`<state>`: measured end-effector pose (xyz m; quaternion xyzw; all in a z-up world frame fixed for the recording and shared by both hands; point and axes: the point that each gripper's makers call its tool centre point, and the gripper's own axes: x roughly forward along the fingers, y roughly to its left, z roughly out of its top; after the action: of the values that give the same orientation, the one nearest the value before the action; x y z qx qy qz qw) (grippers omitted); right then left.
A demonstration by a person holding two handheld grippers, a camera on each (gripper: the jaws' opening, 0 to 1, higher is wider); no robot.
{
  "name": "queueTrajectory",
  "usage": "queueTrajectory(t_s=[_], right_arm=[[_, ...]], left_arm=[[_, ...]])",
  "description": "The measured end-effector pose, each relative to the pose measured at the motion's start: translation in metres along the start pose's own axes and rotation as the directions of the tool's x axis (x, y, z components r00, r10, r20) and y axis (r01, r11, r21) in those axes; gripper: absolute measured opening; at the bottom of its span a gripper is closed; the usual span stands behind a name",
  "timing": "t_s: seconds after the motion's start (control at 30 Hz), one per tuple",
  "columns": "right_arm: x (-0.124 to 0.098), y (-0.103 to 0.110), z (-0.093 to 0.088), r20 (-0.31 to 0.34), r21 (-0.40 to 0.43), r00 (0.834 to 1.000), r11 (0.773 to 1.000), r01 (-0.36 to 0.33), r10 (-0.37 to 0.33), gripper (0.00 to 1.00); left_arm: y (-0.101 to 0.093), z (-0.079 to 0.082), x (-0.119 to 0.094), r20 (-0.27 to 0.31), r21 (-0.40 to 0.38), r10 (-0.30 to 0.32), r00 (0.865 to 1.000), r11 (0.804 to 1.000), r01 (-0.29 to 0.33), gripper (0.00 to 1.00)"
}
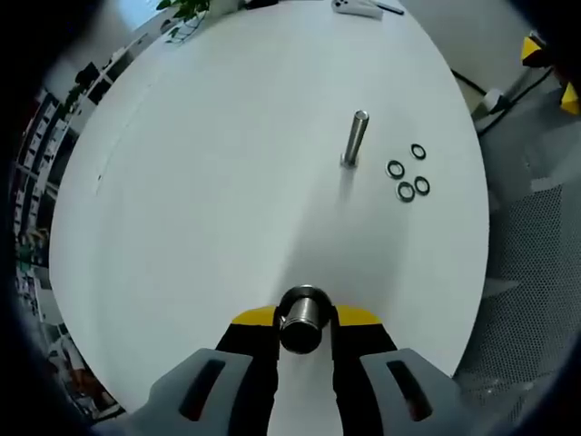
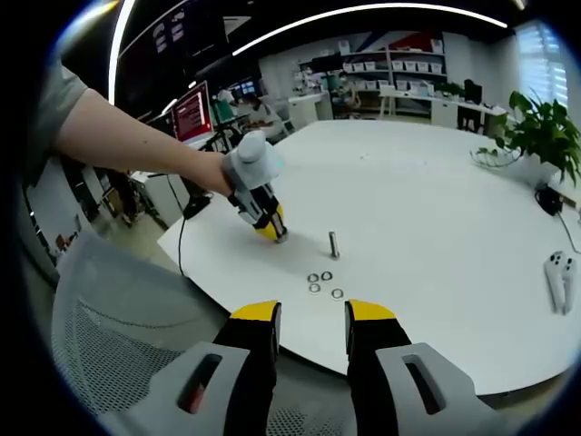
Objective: Place the washer onto the threaded stud by aligning its center hole with the stud, sliding it down to the base, and recovering from edge contact or off-axis alignment until the washer reaches the visible bottom stop.
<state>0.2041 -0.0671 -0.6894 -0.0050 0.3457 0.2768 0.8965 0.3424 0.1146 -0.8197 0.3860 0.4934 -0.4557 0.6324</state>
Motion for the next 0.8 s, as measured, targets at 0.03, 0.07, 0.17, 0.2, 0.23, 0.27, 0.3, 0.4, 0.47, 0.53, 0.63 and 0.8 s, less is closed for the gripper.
queueTrajectory(t_s=[0.03,0.07,0.17,0.2,0.23,0.27,0.3,0.4,0.47,0.53,0.63,0.8], right_arm=[[0.0,0.0,0.0,0.0,0.0,1.0,1.0,0.0,0.0,0.31],[0.0,0.0,0.0,-0.001,0.0,1.0,1.0,-0.001,0.001,0.31],[0.0,0.0,0.0,-0.001,-0.001,1.0,1.0,-0.002,0.002,0.3],[0.0,0.001,-0.001,-0.003,-0.003,1.0,1.0,-0.004,0.004,0.3],[0.0,0.001,-0.001,-0.003,-0.003,1.0,1.0,-0.004,0.004,0.3],[0.0,0.001,-0.001,-0.004,-0.004,1.0,1.0,-0.006,0.006,0.3],[0.0,0.001,-0.001,-0.003,-0.005,1.0,1.0,-0.009,0.009,0.3],[0.001,0.003,-0.001,-0.005,-0.01,1.0,1.0,-0.015,0.015,0.3],[0.001,0.004,-0.001,-0.006,-0.013,1.0,1.0,-0.02,0.02,0.3],[0.001,0.005,-0.001,-0.005,-0.016,1.0,1.0,-0.025,0.025,0.3],[0.001,0.007,0.0,-0.001,-0.02,0.999,0.999,-0.033,0.033,0.3],[0.001,0.009,0.0,-0.005,-0.027,0.999,0.999,-0.043,0.043,0.3]], left_arm=[[-0.001,0.0,-0.001,0.002,-0.004,-0.002,1.0,1.0,0.002,0.2],[-0.002,0.0,-0.001,0.007,-0.006,-0.003,1.0,1.0,0.003,0.2],[-0.001,-0.001,-0.002,0.023,-0.029,0.002,1.0,1.0,-0.001,0.21],[-0.001,-0.001,-0.004,0.037,-0.036,0.01,0.999,0.999,-0.009,0.21],[0.0,0.001,-0.006,0.051,-0.037,0.02,0.998,0.999,-0.018,0.21],[0.0,0.002,-0.009,0.063,-0.036,0.031,0.998,0.999,-0.029,0.22],[-0.001,0.002,-0.011,0.064,-0.04,0.033,0.997,0.999,-0.031,0.22],[-0.001,0.0,-0.02,0.087,-0.05,0.061,0.994,0.997,-0.057,0.25],[-0.002,-0.001,-0.028,0.106,-0.069,0.078,0.991,0.995,-0.071,0.26],[0.0,-0.003,-0.036,0.121,-0.091,0.096,0.988,0.992,-0.085,0.26],[0.001,-0.003,-0.048,0.166,-0.174,0.11,0.98,0.981,-0.081,0.26],[-0.005,-0.004,-0.076,0.228,-0.224,0.152,0.962,0.969,-0.101,0.27]])
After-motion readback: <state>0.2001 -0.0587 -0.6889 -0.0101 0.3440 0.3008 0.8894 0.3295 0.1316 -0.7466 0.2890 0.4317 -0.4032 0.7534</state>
